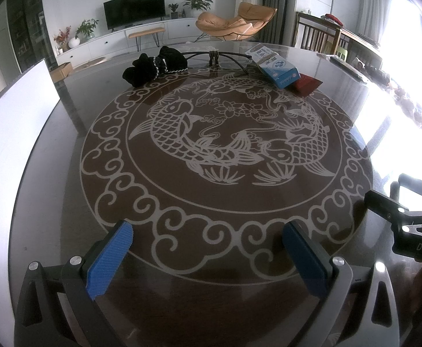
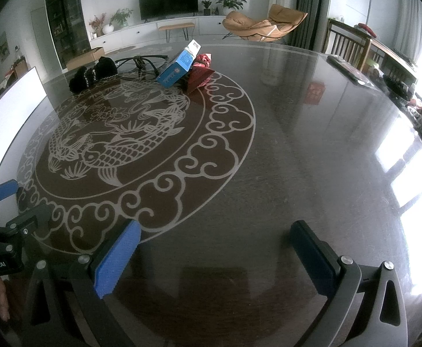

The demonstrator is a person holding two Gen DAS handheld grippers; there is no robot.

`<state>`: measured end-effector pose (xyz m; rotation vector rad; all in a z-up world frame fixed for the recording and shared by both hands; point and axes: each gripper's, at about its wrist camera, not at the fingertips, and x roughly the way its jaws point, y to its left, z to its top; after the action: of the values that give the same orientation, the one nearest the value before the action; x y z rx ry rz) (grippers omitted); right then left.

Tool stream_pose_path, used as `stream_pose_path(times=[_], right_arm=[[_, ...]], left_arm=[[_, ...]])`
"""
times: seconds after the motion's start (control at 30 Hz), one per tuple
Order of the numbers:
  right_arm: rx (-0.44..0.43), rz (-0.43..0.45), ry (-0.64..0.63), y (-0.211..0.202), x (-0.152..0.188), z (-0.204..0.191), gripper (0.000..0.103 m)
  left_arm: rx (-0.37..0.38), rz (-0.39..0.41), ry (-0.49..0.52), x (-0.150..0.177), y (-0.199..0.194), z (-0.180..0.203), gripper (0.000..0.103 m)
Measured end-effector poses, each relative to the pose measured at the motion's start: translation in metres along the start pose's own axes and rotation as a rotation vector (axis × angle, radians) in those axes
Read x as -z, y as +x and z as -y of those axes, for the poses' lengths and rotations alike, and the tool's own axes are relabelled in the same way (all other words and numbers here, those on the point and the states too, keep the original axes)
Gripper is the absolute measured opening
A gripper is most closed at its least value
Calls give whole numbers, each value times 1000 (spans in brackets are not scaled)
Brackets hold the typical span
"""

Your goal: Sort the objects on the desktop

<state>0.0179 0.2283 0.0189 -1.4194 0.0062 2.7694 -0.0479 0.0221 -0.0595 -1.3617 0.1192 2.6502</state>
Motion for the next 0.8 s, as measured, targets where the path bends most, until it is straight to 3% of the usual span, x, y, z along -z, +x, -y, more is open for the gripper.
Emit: stream_pose_path(times=[0.8], right_arm=[[1,0,1,0,0,0,103]], left_arm=[[0,0,0,0,0,1,103]])
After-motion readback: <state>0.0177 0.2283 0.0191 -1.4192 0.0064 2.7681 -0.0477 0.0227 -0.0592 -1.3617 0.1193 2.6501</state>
